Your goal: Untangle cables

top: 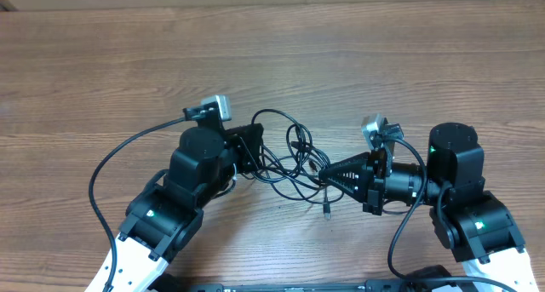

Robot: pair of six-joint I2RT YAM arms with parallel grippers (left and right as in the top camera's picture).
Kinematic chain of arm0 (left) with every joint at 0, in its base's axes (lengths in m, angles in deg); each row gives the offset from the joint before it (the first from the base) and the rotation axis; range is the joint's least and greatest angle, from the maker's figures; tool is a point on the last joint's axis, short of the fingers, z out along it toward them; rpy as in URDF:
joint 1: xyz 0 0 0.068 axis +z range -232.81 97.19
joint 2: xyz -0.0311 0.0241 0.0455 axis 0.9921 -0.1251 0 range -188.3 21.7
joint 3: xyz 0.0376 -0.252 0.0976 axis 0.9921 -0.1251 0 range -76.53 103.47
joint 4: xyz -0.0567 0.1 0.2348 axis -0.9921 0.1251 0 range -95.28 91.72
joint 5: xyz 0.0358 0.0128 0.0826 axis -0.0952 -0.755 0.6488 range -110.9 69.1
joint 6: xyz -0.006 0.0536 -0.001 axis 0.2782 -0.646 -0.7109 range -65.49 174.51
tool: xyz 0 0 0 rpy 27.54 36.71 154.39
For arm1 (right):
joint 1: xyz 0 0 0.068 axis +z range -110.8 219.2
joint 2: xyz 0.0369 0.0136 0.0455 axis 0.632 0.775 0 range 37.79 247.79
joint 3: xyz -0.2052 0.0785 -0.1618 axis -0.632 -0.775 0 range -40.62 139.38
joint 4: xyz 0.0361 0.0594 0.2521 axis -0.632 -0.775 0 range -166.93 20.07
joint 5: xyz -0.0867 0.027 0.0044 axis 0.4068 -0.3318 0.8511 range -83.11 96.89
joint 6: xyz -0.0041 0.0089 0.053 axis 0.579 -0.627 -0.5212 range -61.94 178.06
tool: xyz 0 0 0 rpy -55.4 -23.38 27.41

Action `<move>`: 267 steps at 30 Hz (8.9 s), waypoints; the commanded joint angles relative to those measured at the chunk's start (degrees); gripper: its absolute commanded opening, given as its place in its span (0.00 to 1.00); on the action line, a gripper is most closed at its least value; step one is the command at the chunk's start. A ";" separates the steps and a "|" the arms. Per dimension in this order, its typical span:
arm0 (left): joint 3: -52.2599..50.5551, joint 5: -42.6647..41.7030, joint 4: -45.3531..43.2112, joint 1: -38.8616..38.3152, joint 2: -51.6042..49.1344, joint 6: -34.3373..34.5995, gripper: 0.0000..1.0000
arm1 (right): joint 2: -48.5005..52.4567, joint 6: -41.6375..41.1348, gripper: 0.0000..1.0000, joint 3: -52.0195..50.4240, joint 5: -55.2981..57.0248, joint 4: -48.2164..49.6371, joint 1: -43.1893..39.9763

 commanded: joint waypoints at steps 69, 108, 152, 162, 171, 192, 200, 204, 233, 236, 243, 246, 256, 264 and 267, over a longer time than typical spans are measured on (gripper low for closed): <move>0.92 -18.18 -6.84 -2.19 -3.85 -22.32 0.04 | -0.50 0.48 0.91 1.07 17.25 -0.07 -0.04; 0.92 -26.62 -16.26 -7.04 0.94 -21.90 0.04 | 11.69 -9.14 0.04 1.03 48.33 -7.37 -0.07; 0.92 -44.44 -20.85 -7.61 -0.07 -29.79 0.04 | -6.43 1.92 0.04 1.03 18.05 0.37 -0.07; 0.92 -18.40 -20.48 -7.56 -0.85 -21.22 0.04 | -6.43 2.25 0.04 1.03 17.97 -6.95 -0.07; 0.92 7.41 -6.16 -7.52 -0.83 -8.61 0.04 | -6.43 6.82 0.04 1.03 11.04 -8.13 -0.13; 0.92 -19.54 -23.08 -7.52 4.70 -28.59 0.04 | -6.36 -17.29 1.00 1.03 47.36 -14.64 -0.11; 0.92 -18.91 -24.26 -7.48 4.96 -29.40 0.04 | -6.36 4.57 1.00 1.03 27.78 -14.40 -0.11; 0.92 -11.13 -28.76 -7.15 4.94 -27.71 0.04 | -6.36 9.66 1.00 1.03 16.06 -14.40 -0.11; 0.92 -5.05 -45.55 -7.28 3.39 -7.23 0.04 | 16.15 9.09 0.49 1.03 -14.27 5.64 5.75; 0.92 -1.55 -45.44 -7.26 3.28 -6.80 0.05 | 16.15 9.25 0.05 1.03 -12.61 5.60 7.54; 0.92 9.99 -41.68 -6.49 3.45 -8.28 0.04 | 16.02 4.22 0.04 1.03 -6.08 4.70 7.61; 0.92 18.16 -33.57 -5.07 4.02 -10.91 0.04 | 15.32 4.24 0.04 1.03 -1.05 2.14 7.56; 0.92 56.78 2.45 -3.91 3.93 -11.34 0.04 | 8.87 1.36 0.04 1.03 14.60 -1.77 2.60; 0.92 61.92 16.22 7.26 3.93 -11.17 0.04 | 3.32 -5.22 0.04 1.03 20.02 -2.27 -5.11; 0.92 58.49 17.51 10.93 3.93 -11.17 0.04 | 2.29 -6.12 0.04 1.03 21.70 -2.93 -7.10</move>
